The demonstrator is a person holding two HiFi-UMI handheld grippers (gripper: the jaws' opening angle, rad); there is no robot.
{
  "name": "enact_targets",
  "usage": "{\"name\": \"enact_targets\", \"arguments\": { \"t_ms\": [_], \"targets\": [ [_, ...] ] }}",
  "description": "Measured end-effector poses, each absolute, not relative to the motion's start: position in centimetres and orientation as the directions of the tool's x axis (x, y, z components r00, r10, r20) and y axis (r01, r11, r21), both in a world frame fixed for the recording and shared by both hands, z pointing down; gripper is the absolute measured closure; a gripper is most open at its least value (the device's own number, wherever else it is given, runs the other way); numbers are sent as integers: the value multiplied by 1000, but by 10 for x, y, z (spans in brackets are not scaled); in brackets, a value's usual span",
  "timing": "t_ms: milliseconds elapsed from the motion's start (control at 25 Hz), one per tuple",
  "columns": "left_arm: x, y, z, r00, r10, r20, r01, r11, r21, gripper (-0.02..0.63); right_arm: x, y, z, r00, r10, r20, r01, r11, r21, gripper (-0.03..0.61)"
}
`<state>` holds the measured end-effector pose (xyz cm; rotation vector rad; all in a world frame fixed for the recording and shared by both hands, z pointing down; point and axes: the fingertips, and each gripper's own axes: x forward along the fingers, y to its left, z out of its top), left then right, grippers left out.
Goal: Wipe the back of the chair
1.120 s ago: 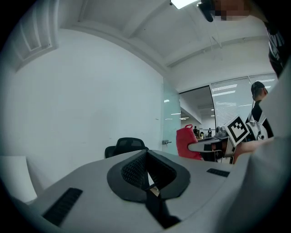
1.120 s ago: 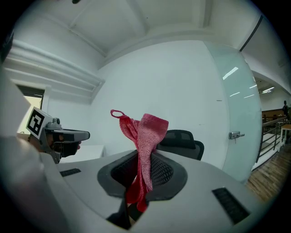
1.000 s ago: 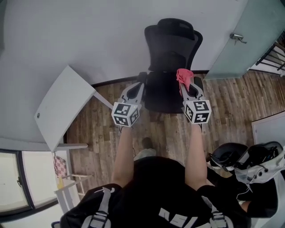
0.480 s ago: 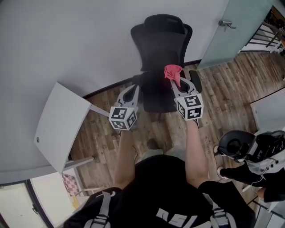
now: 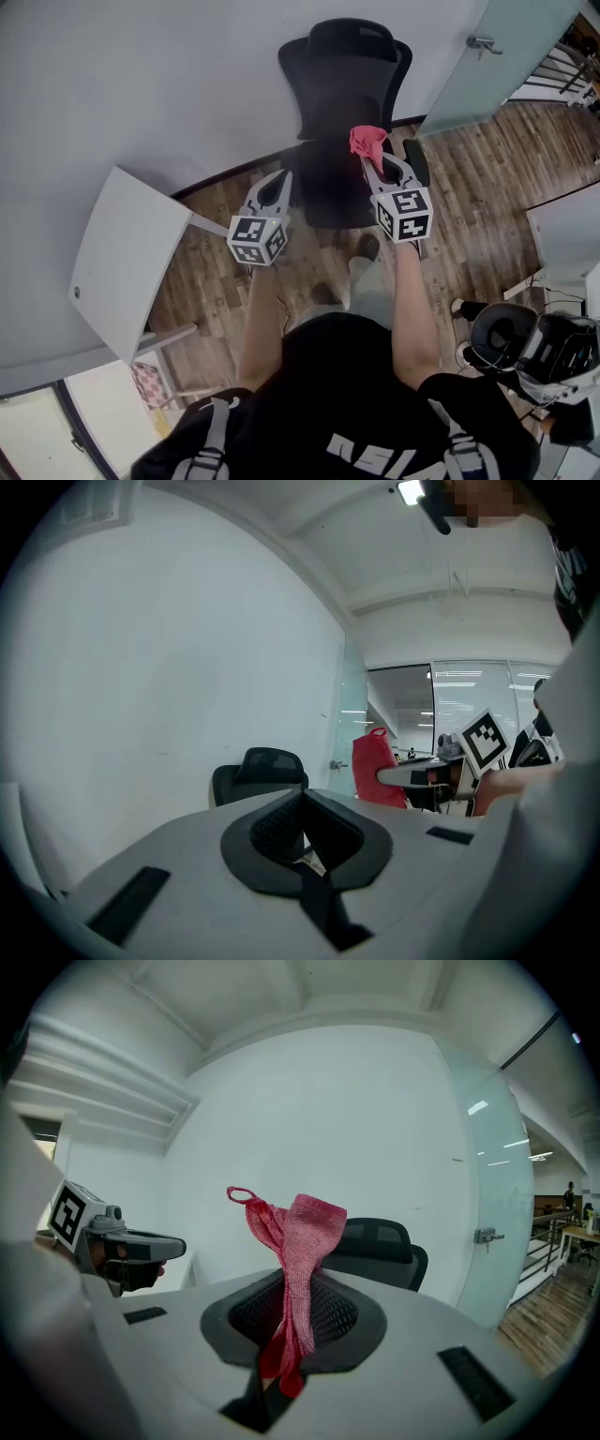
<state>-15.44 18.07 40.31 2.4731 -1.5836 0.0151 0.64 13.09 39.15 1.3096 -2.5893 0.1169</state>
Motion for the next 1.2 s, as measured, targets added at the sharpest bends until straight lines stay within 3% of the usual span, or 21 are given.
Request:
{"name": "enact_targets", "arguments": {
  "t_ms": [680, 1200],
  "targets": [
    [-176, 117, 409, 363, -923, 126, -927, -344, 151, 589, -25, 49, 394, -635, -738, 230, -755, 655, 19, 511],
    [-167, -27, 387, 288, -949, 131, -955, -274, 112, 589, -35, -109, 389, -717, -662, 219, -683, 729, -34, 511]
  ]
}}
